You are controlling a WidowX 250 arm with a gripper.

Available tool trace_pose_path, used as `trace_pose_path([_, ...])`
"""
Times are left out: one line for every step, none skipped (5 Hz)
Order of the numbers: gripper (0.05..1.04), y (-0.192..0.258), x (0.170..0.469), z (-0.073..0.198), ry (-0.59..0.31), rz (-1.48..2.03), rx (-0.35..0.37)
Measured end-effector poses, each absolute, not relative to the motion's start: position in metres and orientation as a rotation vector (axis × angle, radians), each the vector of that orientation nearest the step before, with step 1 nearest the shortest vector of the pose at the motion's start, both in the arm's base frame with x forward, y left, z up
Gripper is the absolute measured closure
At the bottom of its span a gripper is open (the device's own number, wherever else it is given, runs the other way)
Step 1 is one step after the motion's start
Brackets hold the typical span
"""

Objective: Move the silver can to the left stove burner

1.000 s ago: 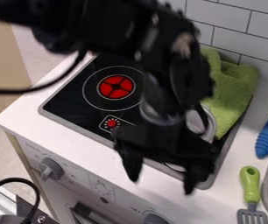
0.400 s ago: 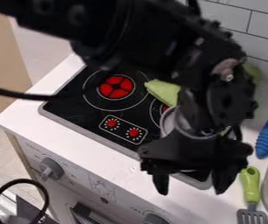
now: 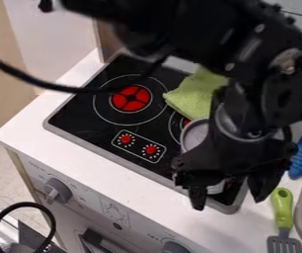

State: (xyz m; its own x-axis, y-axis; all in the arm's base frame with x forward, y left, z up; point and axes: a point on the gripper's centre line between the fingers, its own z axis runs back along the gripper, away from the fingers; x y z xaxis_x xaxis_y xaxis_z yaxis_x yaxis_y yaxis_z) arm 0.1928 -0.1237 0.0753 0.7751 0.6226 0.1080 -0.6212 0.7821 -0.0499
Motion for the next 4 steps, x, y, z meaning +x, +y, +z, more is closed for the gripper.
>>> trace_pose_path([0.085,-0.120,0.201,0.074,-0.076,0.664,-0.017])
trace_pose_path([0.085,-0.113,0.204,0.074,-0.081,0.676,-0.008])
trace_pose_path([0.085,-0.107,0.211,0.072,-0.066,0.689,0.013])
trace_pose_path([0.085,-0.099,0.216,0.072,-0.066,0.707,0.011])
